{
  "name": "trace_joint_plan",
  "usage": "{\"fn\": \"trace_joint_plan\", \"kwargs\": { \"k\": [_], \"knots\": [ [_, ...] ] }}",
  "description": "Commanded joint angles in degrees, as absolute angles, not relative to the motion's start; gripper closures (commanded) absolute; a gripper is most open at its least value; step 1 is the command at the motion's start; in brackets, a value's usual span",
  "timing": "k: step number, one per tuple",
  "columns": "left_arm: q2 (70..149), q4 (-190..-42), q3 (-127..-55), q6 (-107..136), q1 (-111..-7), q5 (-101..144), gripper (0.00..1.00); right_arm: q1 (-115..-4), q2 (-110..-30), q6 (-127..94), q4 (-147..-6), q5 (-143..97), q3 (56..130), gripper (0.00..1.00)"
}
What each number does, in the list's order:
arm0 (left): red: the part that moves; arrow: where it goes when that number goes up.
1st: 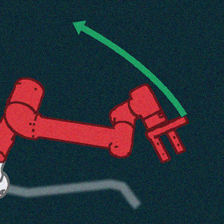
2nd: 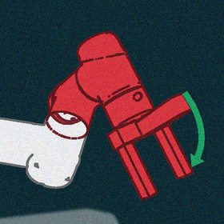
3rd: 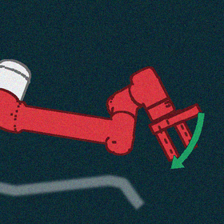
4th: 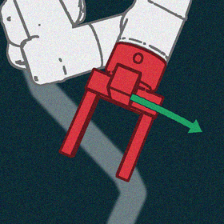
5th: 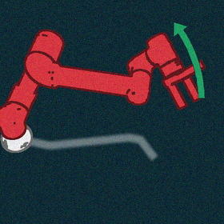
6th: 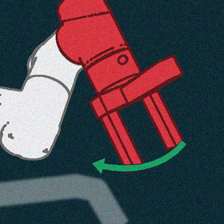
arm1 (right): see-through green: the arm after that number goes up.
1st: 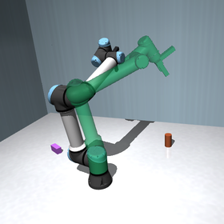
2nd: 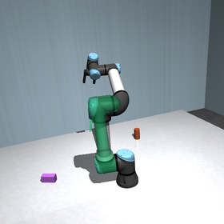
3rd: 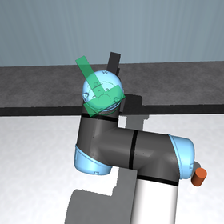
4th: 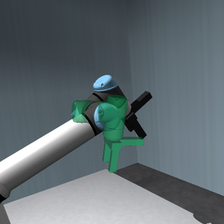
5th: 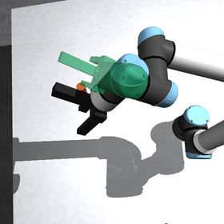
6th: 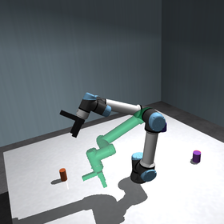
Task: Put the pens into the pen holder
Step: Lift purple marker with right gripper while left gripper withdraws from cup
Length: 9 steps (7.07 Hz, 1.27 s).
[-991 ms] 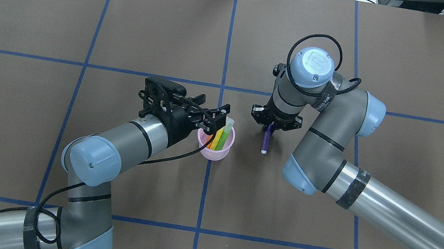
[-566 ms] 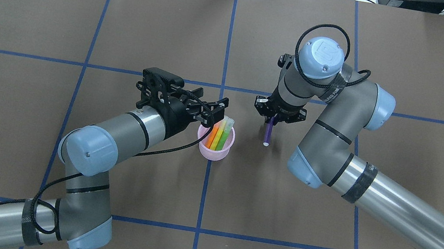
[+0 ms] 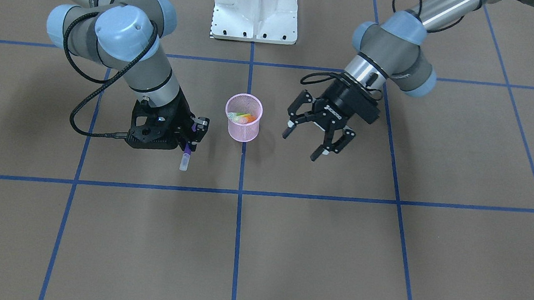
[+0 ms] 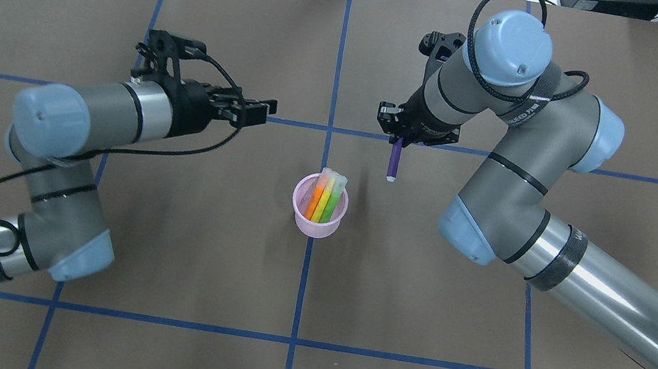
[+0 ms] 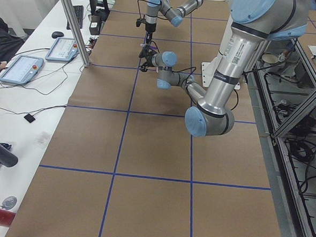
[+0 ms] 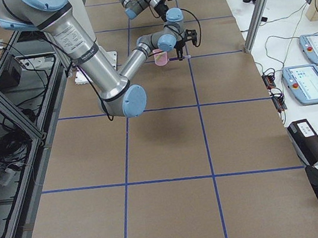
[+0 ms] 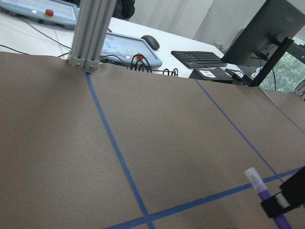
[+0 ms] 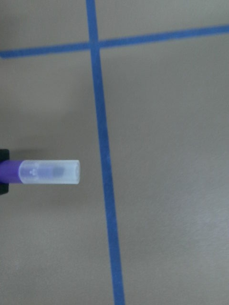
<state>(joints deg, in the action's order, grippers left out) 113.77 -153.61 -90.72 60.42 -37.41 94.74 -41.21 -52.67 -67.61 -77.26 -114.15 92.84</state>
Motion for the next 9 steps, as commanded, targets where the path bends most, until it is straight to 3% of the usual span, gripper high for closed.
{"fn": "trace_joint_plan", "kwargs": {
  "k": [1,5,9],
  "knots": [
    [110.9,-147.3,-90.6,60.2,-51.3,117.4,0.15,-41.2,-52.2,-66.8,-71.8,-105.5,97.0,1.00],
    [107.1,-145.4,-90.0,56.1,-57.2,125.1,0.15,-31.1,-55.3,-63.1,-50.4,-84.0,98.3,1.00],
    [107.1,-145.4,-88.0,56.1,-57.7,125.1,0.15,-23.3,-56.2,-55.0,-45.7,-77.1,98.0,1.00]
  ]
}}
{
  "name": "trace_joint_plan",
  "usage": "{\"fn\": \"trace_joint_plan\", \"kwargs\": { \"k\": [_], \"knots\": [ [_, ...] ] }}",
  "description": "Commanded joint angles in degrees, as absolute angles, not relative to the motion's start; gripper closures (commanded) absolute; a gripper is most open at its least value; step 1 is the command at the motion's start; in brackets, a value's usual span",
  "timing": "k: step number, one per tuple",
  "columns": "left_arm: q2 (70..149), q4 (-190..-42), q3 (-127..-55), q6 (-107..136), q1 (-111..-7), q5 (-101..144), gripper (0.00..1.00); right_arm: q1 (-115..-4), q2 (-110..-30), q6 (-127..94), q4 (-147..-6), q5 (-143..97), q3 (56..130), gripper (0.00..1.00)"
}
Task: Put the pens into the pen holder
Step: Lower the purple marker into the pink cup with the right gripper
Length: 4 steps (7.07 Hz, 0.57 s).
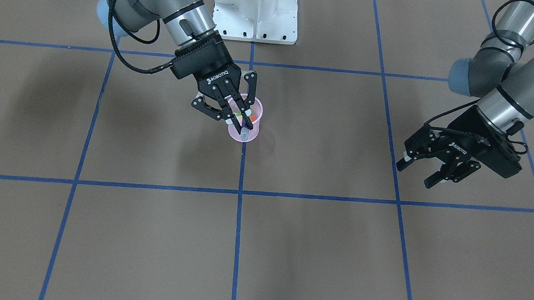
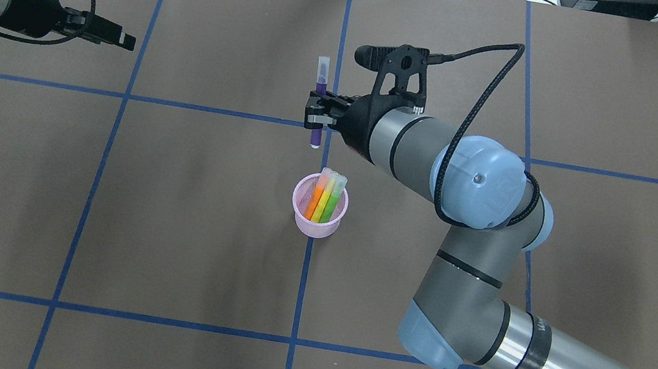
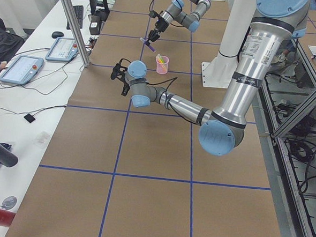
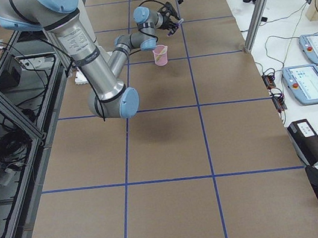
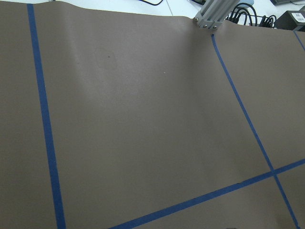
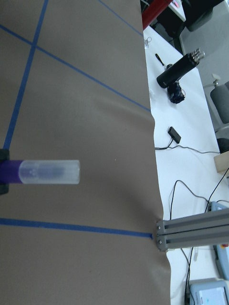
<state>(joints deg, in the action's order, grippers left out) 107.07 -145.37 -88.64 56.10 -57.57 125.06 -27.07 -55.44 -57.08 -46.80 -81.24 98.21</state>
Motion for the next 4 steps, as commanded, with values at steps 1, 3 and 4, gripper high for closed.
{"fn": "trace_joint_plan", "kwargs": {
  "k": [1,3,4],
  "knots": [
    [106.7,-145.5,-87.8,56.0,-57.7,125.1,0.15,-22.2,-56.2,-50.7,-45.6,-75.9,98.0,1.00],
    [106.4,-145.6,-86.9,55.4,-57.6,124.9,0.15,-22.2,-56.7,-48.9,-45.7,-75.9,97.9,1.00],
    [106.4,-145.6,-86.7,55.4,-57.6,124.9,0.15,-22.2,-57.2,-46.8,-45.7,-75.8,97.7,1.00]
  ]
}}
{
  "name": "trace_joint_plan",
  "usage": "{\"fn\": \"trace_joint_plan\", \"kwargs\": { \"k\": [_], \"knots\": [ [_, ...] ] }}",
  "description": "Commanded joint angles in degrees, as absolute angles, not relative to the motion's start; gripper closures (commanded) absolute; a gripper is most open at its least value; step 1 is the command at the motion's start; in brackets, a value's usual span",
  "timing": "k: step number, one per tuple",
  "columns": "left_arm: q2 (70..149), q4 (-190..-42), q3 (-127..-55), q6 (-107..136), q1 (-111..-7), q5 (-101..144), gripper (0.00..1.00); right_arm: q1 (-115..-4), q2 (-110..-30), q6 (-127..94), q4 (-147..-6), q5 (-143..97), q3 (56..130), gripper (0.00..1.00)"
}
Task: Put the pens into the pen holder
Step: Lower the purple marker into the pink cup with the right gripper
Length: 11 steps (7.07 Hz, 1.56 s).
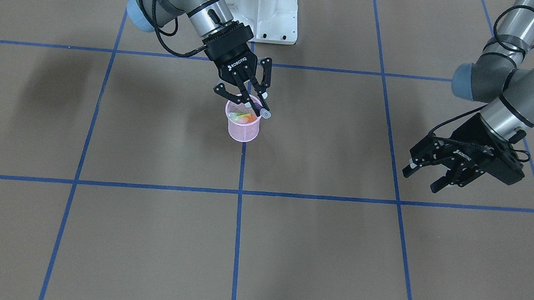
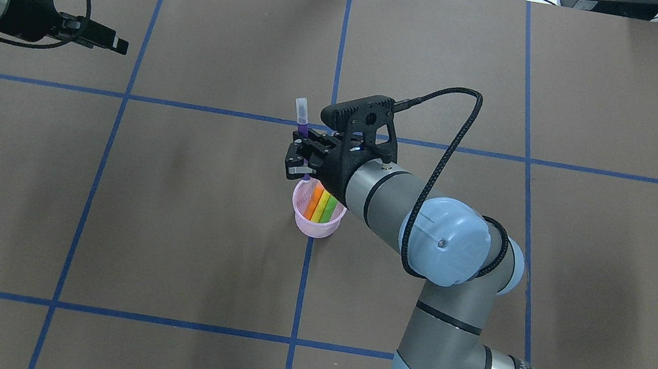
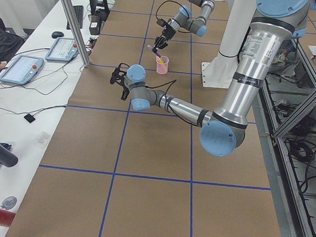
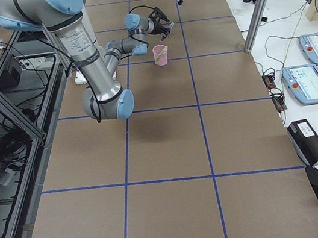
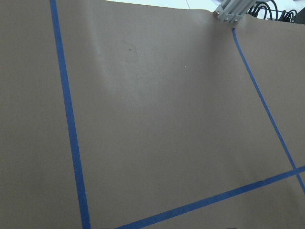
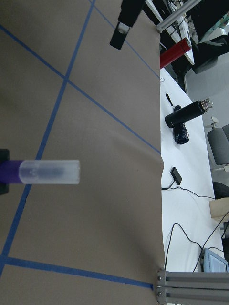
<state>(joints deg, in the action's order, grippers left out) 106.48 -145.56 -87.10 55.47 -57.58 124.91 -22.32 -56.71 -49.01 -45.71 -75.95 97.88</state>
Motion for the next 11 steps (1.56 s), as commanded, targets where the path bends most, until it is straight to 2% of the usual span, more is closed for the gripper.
{"fn": "trace_joint_plan", "kwargs": {
  "k": [1,2,4,11],
  "knots": [
    [106.4,-145.6,-86.7,55.3,-57.5,124.7,0.12,-22.1,-57.7,-46.8,-45.7,-75.8,97.4,1.00],
    [106.4,-145.6,-86.4,55.3,-57.4,124.7,0.12,-22.0,-57.7,-46.8,-45.6,-75.8,96.9,1.00],
    [106.4,-145.7,-86.0,55.3,-57.4,124.5,0.01,-21.4,-57.7,-46.8,-45.6,-75.8,96.0,1.00],
    [106.7,-145.5,-85.3,55.3,-57.3,124.4,0.01,-19.8,-58.7,-46.8,-44.7,-75.9,95.4,1.00]
  ]
}}
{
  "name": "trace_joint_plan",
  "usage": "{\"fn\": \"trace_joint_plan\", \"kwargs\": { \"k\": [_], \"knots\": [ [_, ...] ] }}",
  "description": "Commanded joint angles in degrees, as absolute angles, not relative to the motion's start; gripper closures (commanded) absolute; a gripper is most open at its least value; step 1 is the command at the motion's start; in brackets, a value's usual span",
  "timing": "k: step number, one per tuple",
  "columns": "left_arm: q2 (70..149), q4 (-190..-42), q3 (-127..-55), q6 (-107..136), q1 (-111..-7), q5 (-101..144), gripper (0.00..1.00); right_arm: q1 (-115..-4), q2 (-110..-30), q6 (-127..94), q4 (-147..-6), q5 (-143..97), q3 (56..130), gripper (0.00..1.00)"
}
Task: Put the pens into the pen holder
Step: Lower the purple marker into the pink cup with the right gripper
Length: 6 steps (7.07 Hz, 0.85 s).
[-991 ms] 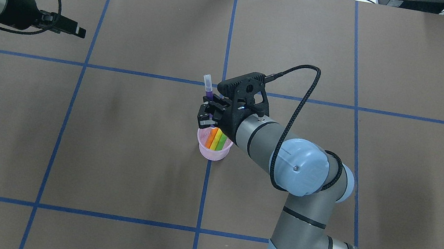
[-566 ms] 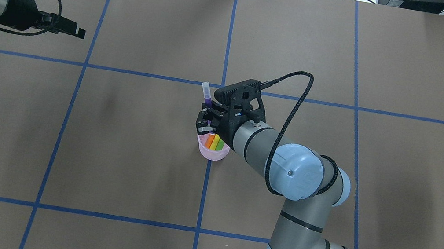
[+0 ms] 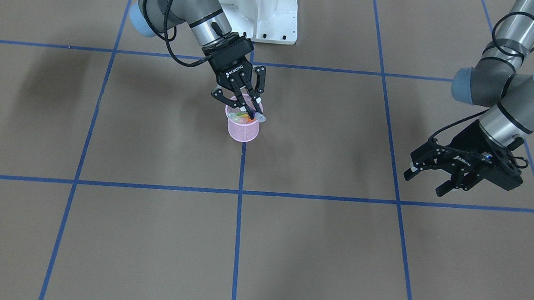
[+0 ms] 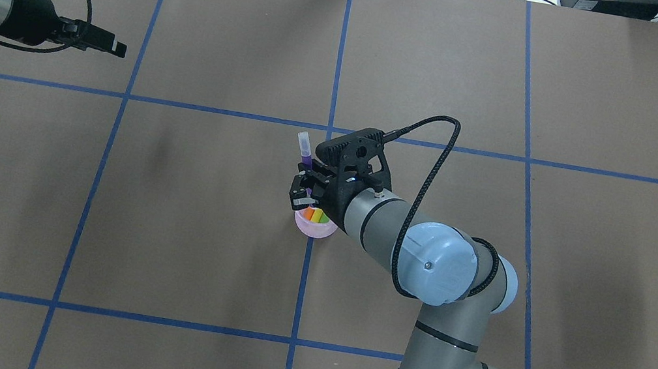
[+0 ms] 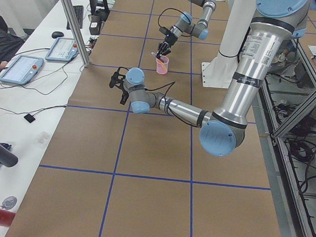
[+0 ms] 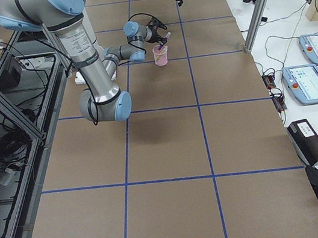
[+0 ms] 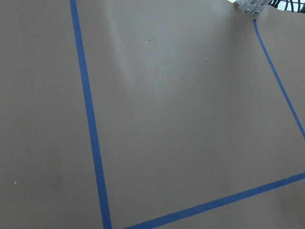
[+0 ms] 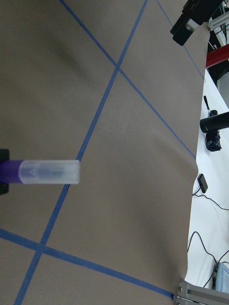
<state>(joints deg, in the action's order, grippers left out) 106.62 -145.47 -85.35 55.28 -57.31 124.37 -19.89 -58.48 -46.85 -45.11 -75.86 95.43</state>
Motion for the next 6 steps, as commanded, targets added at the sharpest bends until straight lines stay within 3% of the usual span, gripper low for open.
{"fn": "trace_joint_plan", "kwargs": {
  "k": [1,2,6],
  "knots": [
    [106.8,-145.5,-85.2,55.3,-57.2,124.4,0.01,-19.7,-58.7,-46.9,-44.6,-75.9,95.4,0.75],
    [106.8,-145.5,-85.2,55.3,-57.2,124.4,0.01,-18.8,-58.8,-47.0,-44.5,-75.6,95.4,0.01],
    [107.1,-145.3,-84.6,55.4,-57.9,124.5,0.01,-19.5,-59.1,-47.5,-45.5,-75.7,99.5,0.00]
  ]
}}
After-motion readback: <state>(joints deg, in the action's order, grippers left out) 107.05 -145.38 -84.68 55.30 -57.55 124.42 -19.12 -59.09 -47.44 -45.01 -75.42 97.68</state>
